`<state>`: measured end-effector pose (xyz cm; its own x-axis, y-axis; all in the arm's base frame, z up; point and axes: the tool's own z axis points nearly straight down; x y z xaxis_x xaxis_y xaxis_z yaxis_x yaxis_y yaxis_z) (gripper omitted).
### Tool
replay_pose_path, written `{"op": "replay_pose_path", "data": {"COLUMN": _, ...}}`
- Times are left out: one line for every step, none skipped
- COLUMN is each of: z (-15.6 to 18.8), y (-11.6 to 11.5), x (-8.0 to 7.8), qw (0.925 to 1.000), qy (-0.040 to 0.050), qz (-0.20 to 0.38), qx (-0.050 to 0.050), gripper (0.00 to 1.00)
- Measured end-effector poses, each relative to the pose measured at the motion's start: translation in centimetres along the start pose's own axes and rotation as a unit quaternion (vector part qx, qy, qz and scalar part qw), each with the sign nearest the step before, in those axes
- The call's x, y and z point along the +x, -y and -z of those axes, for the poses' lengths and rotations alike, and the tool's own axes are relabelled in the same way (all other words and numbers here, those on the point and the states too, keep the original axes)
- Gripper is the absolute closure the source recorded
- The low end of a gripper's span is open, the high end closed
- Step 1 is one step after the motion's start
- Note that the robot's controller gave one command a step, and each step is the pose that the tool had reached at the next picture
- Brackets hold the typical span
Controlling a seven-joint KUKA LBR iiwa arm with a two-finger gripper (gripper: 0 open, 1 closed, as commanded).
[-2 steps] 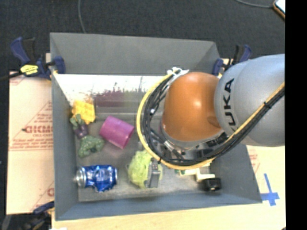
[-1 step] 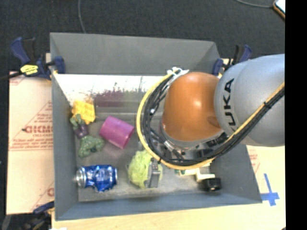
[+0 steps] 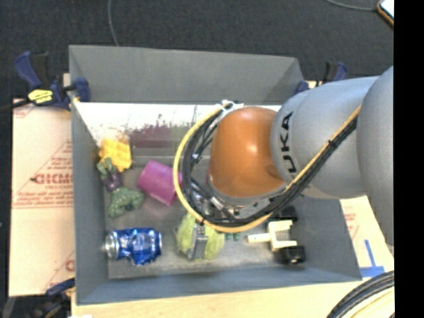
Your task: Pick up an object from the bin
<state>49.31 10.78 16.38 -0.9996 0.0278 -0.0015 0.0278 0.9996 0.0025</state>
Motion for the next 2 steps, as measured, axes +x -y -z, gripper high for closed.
{"op": "replay_pose_path", "data": {"z": -0.18, "y": 0.33, "x": 0.26, "qw": 1.0000, "qy": 0.0001, "qz": 0.006, "qx": 0.001, "gripper": 1.00}}
{"op": "replay_pose_path", "data": {"z": -0.18, "y": 0.32, "x": 0.27, "qw": 1.0000, "qy": 0.0000, "qz": 0.006, "qx": 0.001, "gripper": 1.00}}
